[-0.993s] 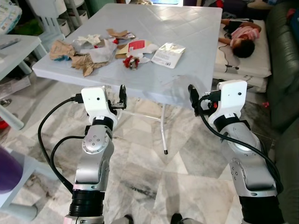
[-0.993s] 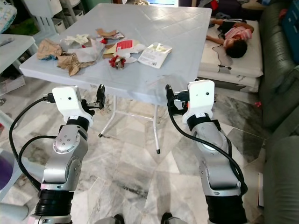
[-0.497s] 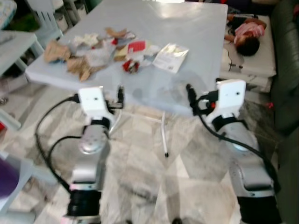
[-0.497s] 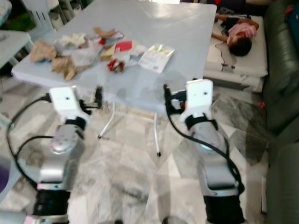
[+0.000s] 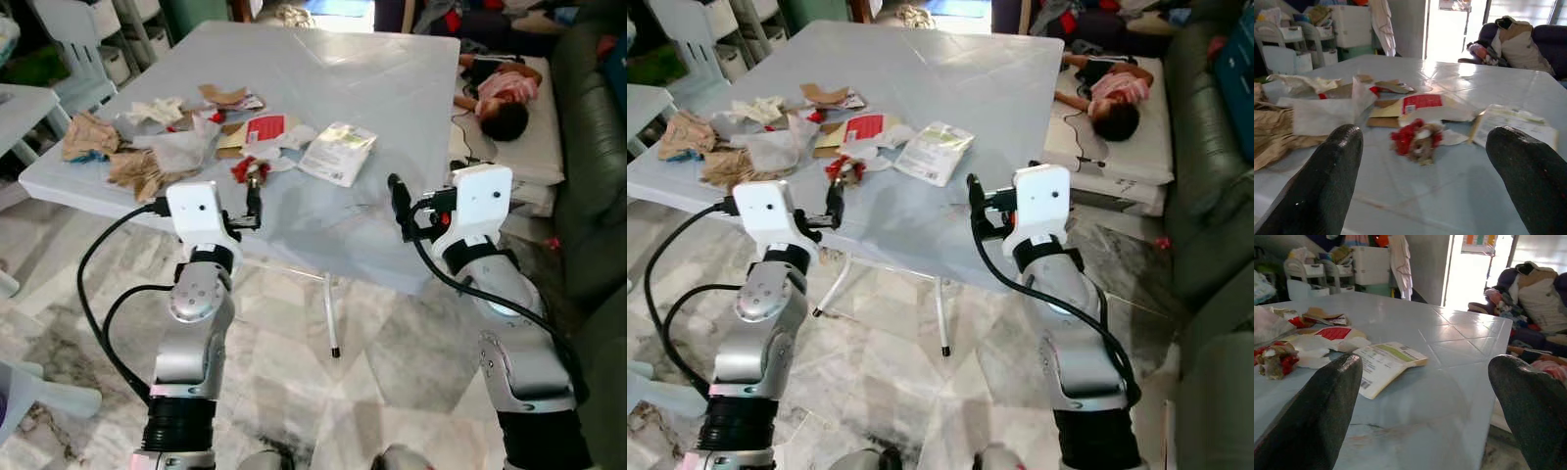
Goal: Picking trash to rubbish bin
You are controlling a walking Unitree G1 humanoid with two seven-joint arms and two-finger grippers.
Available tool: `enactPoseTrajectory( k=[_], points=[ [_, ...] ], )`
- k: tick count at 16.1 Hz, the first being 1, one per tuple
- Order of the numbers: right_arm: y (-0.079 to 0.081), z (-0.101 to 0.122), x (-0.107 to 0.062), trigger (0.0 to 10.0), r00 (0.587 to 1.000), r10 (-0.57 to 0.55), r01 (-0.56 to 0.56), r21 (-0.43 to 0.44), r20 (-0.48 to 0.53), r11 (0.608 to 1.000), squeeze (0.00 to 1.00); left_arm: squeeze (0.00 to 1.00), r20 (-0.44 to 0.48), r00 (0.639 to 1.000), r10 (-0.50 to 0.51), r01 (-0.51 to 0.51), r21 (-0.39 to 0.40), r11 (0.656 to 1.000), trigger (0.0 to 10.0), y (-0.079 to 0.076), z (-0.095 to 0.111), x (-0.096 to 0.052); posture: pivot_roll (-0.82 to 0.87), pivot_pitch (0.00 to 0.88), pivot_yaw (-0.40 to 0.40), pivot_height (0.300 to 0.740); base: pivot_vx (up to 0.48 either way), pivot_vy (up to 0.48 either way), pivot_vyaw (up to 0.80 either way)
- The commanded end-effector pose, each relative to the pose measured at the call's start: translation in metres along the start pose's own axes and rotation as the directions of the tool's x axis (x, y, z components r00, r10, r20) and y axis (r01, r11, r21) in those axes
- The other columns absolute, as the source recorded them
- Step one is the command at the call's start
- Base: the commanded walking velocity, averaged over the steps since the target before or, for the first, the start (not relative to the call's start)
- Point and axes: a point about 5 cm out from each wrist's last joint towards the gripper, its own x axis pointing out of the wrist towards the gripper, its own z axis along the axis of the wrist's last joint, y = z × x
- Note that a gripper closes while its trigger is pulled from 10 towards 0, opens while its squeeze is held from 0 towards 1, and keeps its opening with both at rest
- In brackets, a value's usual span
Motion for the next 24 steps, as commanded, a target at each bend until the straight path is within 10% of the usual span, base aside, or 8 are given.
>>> enactPoseTrajectory(
  k=[1,24],
  points=[
    [-0.0037,0.0009,-0.0021,10.0,1.0,-0.013,0.013,-0.013,0.005,1.0,0.0,0.0,-0.005,1.0,-0.009,0.009,-0.007,1.0,10.0,-0.0032,-0.0007,-0.0008,-0.04,0.162,0.019,0.74,0.0,0.0,0.0],
    [-0.0026,0.0007,-0.0029,10.0,1.0,-0.013,0.013,0.004,0.005,1.0,0.0,0.0,-0.028,1.0,-0.002,0.002,0.001,1.0,10.0,-0.0033,-0.0064,-0.0019,-0.05,0.165,0.018,0.74,0.25,0.0,0.23]
  ],
)
